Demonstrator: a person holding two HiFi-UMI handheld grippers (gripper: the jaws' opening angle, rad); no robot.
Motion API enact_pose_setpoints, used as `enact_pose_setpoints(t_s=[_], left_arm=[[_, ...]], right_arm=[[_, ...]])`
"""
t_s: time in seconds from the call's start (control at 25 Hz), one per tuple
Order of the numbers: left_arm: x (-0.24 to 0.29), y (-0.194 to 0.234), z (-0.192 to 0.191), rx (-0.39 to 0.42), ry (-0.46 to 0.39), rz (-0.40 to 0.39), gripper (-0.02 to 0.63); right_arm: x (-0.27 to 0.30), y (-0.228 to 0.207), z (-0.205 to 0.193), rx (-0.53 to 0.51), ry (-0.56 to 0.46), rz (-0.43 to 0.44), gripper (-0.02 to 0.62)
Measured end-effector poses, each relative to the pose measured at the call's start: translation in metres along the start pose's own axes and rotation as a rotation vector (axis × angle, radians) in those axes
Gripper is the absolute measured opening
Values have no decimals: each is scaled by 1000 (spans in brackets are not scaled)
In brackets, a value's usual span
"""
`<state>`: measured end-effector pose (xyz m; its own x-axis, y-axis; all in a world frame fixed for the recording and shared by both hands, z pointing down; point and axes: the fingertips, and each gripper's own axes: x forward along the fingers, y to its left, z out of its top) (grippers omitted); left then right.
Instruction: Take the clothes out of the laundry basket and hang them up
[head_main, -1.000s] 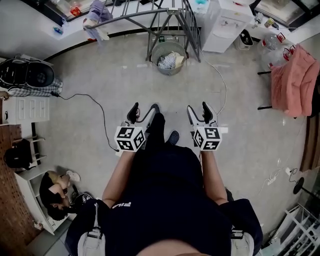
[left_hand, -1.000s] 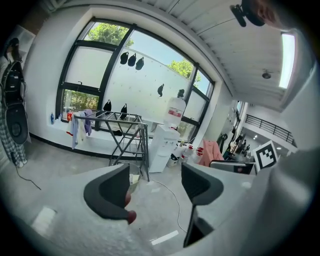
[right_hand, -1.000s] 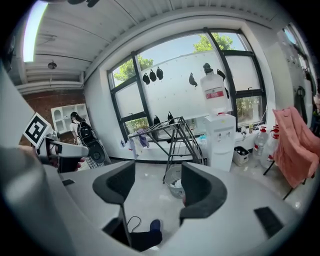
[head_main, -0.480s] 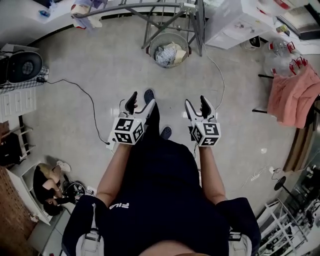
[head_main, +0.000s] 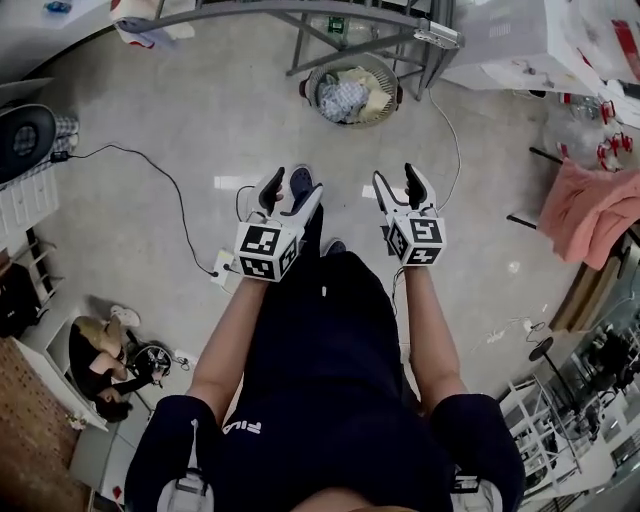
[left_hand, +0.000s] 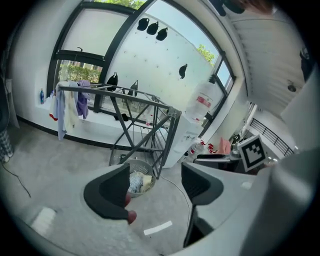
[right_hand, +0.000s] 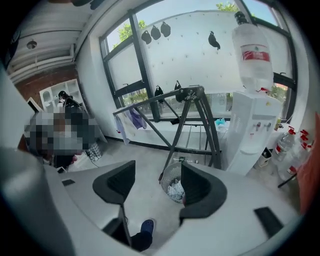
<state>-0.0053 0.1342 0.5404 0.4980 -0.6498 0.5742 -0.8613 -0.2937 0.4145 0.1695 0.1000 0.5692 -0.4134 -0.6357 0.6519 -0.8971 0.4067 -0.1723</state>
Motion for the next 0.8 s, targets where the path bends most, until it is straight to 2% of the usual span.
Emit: enact_pose_setpoints(t_s=[0.16,0.32,0.52,0.68,0.8], left_arm=[[29,41,-16,-16,46,10,313],[55,77,-33,-49,41,35,313],[95,110,-64,-62,16,107,313],[126,134,-94,-88,1,154,313],[145,145,-117,-128,-31,181,313]], right_arm=[[72,-8,-10,-12,48,24,285],[145,-20,-31,-52,87,50,285],[251,-46,-92,-115,186,118,285],[327,-72,-141,-155,259,135,285],[379,-92,-169,-140,296,143,285]])
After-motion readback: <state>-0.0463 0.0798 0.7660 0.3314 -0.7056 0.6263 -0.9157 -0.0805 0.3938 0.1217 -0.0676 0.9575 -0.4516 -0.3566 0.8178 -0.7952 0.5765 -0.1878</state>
